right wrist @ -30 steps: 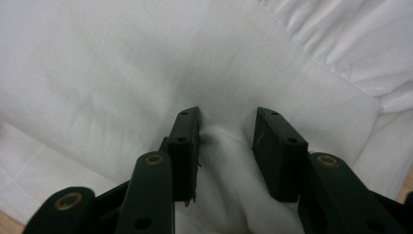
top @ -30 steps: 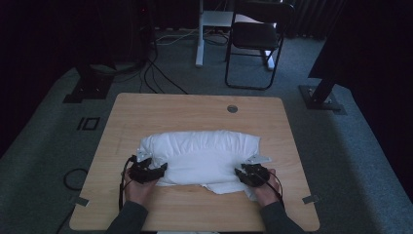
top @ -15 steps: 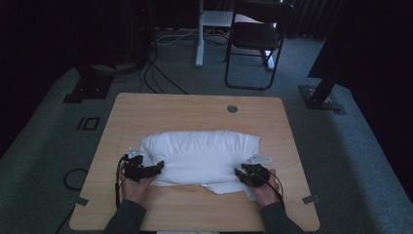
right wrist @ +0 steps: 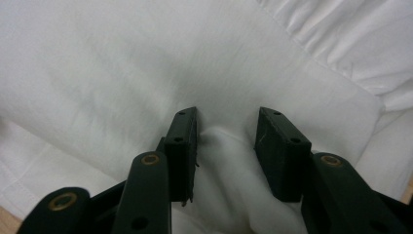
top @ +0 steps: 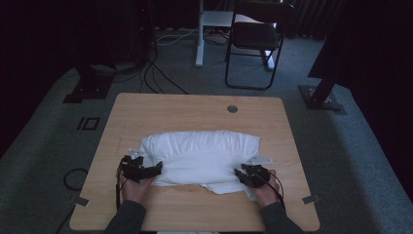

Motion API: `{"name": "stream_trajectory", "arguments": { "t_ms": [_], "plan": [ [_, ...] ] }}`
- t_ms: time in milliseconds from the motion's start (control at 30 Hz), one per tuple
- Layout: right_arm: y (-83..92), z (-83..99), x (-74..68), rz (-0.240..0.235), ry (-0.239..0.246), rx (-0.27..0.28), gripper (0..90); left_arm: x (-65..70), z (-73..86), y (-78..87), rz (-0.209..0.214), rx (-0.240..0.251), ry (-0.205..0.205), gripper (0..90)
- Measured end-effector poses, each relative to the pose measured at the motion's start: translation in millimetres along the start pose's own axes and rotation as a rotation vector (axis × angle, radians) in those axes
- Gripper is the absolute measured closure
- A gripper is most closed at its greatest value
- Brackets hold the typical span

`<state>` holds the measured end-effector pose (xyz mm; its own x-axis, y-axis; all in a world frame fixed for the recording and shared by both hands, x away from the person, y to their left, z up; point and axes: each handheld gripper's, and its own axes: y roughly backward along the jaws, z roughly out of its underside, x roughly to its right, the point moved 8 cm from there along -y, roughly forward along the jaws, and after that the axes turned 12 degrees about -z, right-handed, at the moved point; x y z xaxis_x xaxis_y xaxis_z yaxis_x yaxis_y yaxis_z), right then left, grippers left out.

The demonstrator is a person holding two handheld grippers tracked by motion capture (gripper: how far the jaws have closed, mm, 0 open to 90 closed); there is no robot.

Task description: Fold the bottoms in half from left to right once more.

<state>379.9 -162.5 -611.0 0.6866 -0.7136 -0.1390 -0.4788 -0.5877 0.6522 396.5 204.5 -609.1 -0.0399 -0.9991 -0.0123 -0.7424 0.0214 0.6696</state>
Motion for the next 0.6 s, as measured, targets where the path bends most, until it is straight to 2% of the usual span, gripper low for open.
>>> {"name": "stream_trajectory", "arguments": {
  "t_ms": [67, 167, 233, 300, 400, 433, 533, 600],
  "plan": [
    [0.0, 0.0, 0.0, 0.0, 0.0, 0.0, 59.0, -1.5, -1.4, 4.2, 0.01, 0.012, 0.0, 0.0],
    [0.0, 0.1, 0.0, -0.001, 0.0, 0.0, 59.0, -10.2, -6.1, 8.3, -0.008, 0.043, 0.035, 0.1],
    [0.0, 0.1, 0.0, -0.001, 0.0, 0.001, 58.9, -13.7, -4.5, 4.8, -0.002, 0.012, 0.063, 0.1],
    [0.0, 0.1, 0.0, -0.002, 0.0, 0.001, 58.7, -12.5, 0.3, -2.0, -0.008, -0.035, 0.066, 0.1],
    [0.0, 0.2, -0.1, -0.003, -0.001, 0.002, 58.6, -10.5, 1.0, -4.6, -0.052, -0.035, 0.028, 0.1],
    [0.0, 0.2, -0.2, -0.003, -0.002, 0.002, 58.3, -10.8, 1.9, -5.5, -0.078, -0.038, 0.013, 0.0],
    [0.0, 0.4, -0.3, -0.004, -0.001, 0.003, 58.1, -7.2, 4.9, -6.7, -0.124, -0.05, -0.064, 0.1],
    [-0.1, 0.4, -0.4, -0.004, 0.001, 0.004, 57.9, -5.2, 5.2, -4.9, -0.131, -0.055, -0.062, 2.0]
  ]
}}
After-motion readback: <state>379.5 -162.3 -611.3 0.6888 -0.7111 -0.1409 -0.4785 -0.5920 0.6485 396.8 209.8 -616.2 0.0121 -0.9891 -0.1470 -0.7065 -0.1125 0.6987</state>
